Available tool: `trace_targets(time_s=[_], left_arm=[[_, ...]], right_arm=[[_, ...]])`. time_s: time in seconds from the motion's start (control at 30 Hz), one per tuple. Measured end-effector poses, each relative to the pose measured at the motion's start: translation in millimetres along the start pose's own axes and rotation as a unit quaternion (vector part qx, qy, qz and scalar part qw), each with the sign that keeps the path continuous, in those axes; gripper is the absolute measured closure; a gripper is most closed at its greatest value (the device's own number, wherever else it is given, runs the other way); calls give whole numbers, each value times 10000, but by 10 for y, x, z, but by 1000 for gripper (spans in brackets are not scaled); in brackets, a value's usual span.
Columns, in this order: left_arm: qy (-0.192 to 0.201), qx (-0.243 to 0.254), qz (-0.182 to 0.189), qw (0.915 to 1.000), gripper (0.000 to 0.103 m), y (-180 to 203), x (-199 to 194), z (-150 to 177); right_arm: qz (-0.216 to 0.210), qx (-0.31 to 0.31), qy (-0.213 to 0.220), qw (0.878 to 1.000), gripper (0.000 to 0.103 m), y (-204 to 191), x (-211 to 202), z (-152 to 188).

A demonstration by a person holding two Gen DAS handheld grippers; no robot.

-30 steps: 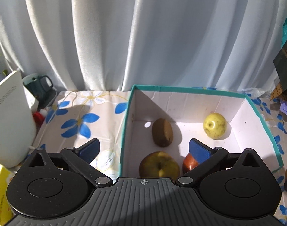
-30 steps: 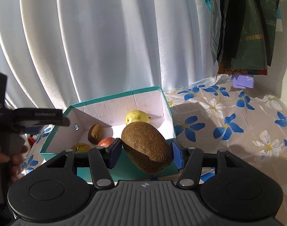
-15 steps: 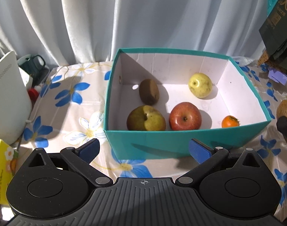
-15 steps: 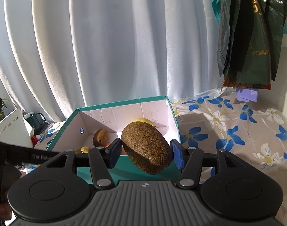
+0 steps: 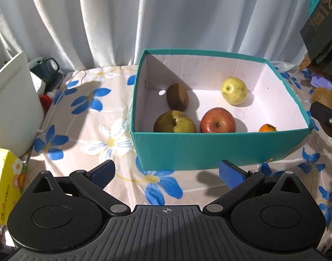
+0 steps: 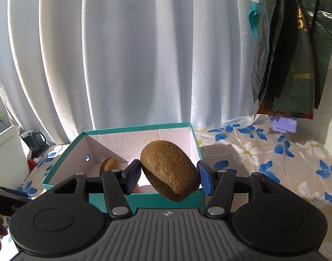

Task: Organize fruits
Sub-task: 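Lower the kiwi into the box and open the right gripper, then move both tools away from the box toward the pomelo and tomatoes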

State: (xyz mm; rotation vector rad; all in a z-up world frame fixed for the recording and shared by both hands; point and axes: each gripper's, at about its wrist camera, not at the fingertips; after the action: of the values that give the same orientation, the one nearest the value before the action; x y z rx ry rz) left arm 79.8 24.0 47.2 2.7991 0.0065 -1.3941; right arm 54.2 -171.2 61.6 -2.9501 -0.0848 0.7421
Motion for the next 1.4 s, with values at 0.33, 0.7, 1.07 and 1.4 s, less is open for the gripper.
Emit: trace_targets(time_s=[0.33,0.7,1.07,1.4], left_arm=[[-36,-111,-78,9999,0,-108,43,13],[-101,-184,-151,9997,0,-137,190,-43],[-77,-216,-226,9995,0,-246,243,-7],[-162,42,-29,9999,0,-249,189,266]], right_arm=[[45,-109,-230,9997,47,-76,397,17],[59,-231,-544,9982,47,-86,728,86],[3,-274,-656,9975,61,-95,804,124],[-193,-158,74,9997,0,-29,32,115]])
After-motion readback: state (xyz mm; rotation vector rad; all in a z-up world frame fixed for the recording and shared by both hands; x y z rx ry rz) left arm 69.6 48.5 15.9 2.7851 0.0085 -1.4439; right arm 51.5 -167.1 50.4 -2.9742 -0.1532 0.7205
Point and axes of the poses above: each gripper's, at about its wrist camera, not at the fingertips, and x roughly the way its jaws point, y to its right, z to its underside, and after that the axes turned 1 degree about z, right-handed
